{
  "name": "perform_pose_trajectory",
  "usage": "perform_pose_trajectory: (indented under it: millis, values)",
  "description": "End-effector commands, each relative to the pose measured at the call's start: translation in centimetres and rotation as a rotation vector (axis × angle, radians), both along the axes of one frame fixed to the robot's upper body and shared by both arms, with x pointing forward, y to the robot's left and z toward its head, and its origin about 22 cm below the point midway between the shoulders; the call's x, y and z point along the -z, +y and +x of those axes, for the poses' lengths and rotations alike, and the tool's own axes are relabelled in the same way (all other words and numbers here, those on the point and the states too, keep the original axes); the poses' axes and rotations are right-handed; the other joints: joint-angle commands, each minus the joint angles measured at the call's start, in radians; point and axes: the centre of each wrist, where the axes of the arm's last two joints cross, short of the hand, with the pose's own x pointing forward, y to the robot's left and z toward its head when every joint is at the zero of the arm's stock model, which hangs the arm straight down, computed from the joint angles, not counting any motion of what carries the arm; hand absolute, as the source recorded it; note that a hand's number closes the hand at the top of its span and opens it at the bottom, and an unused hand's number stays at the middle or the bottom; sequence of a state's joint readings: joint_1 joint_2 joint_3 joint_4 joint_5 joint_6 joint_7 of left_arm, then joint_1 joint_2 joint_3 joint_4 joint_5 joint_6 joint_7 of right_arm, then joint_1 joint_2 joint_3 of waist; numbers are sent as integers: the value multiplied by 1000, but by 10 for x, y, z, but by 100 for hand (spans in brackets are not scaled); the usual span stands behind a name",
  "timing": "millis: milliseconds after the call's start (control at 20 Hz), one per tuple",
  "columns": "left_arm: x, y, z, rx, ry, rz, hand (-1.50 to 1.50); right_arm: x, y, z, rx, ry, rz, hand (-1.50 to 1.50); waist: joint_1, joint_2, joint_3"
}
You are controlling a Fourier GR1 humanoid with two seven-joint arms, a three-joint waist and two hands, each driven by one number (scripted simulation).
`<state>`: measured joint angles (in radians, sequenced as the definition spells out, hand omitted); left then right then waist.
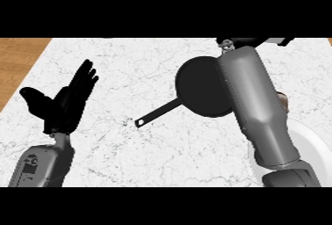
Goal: Pick the bell pepper from the plate and place it in the pan
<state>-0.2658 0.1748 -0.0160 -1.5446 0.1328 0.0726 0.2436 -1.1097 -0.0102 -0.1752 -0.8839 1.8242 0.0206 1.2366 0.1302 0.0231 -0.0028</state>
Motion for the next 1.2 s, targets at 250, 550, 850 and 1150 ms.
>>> perform_pose_trajectory:
  millis: [250, 550, 850, 1150]
  values:
    - [-13, 5, 1, -45, -3, -6, 0, 64, -4, -4, 129, -65, 170, 150, -42, -11, 4]
    - [6, 16, -6, -72, 4, 12, 0, 115, -25, -10, 98, -43, 219, 150, -52, -1, 4]
    - [7, 24, -6, -82, 9, 4, 0, 137, -56, -16, 246, -36, 415, -150, -66, -2, 5]
    - [4, 20, -9, -60, 9, -4, 0, 169, -65, -25, 207, -68, 516, -150, -52, -6, 5]
